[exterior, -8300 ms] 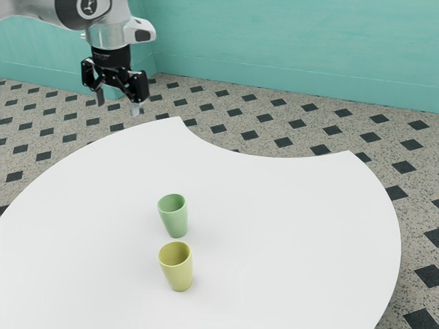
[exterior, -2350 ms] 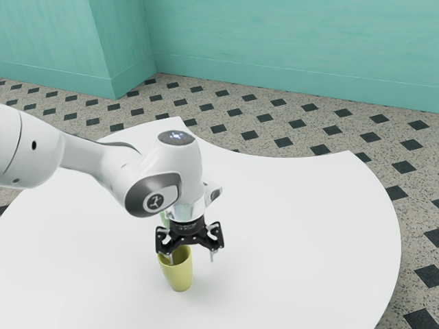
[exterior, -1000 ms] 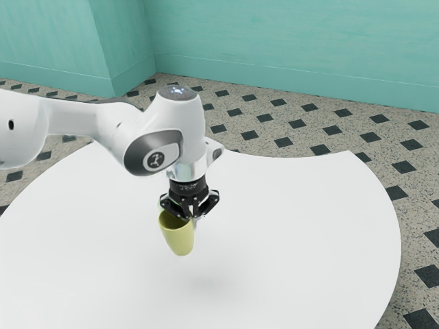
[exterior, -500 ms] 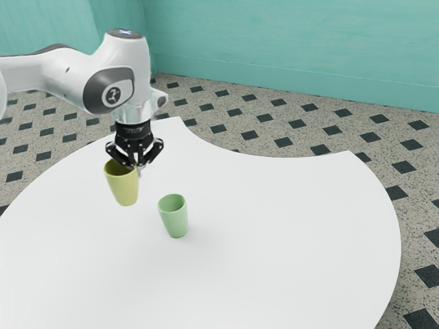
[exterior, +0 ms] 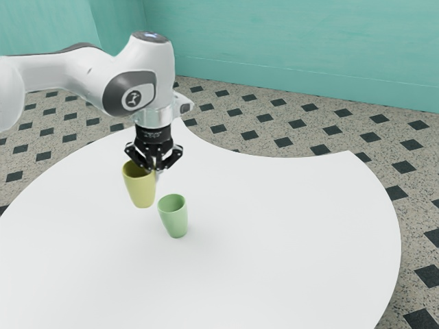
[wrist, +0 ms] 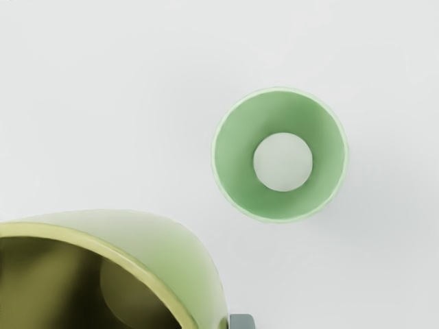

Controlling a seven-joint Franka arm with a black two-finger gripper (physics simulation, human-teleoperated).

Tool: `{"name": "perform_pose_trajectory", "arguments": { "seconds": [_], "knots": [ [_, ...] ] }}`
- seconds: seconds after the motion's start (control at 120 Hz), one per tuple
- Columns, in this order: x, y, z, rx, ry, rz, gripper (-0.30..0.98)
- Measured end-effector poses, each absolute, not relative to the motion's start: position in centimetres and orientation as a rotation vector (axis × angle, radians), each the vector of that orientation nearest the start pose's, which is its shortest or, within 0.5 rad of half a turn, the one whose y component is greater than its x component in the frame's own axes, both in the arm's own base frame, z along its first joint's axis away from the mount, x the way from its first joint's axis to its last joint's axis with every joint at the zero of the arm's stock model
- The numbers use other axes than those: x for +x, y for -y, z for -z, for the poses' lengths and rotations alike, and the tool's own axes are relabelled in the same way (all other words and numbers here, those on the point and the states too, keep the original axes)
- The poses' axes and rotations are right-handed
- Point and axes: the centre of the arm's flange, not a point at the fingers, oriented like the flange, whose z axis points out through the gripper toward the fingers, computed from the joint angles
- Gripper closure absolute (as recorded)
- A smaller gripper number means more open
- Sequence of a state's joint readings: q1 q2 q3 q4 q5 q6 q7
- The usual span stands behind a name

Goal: Place the right cup onto the left cup

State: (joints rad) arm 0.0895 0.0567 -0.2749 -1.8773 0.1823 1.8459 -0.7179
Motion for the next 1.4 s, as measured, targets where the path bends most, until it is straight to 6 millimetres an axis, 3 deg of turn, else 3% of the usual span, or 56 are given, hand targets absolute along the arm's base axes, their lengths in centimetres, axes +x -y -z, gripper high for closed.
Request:
{"name": "perform_pose_trajectory", "arguments": {
  "seconds": [0.083, 0.217, 0.283, 1.042, 1.4],
  "knots": [
    [56.4, 10.1, -47.3, -2.896, 0.645, -0.004, 0.77],
    [58.1, 6.9, -47.3, -2.894, 0.696, -0.006, 0.77],
    [58.7, 6.2, -47.2, -2.894, 0.691, -0.004, 0.77],
    [61.7, 6.1, -44.8, -2.943, 0.552, -0.015, 0.78],
    [61.6, 8.4, -45.0, -2.957, 0.495, 0.002, 0.78]
  ]
}}
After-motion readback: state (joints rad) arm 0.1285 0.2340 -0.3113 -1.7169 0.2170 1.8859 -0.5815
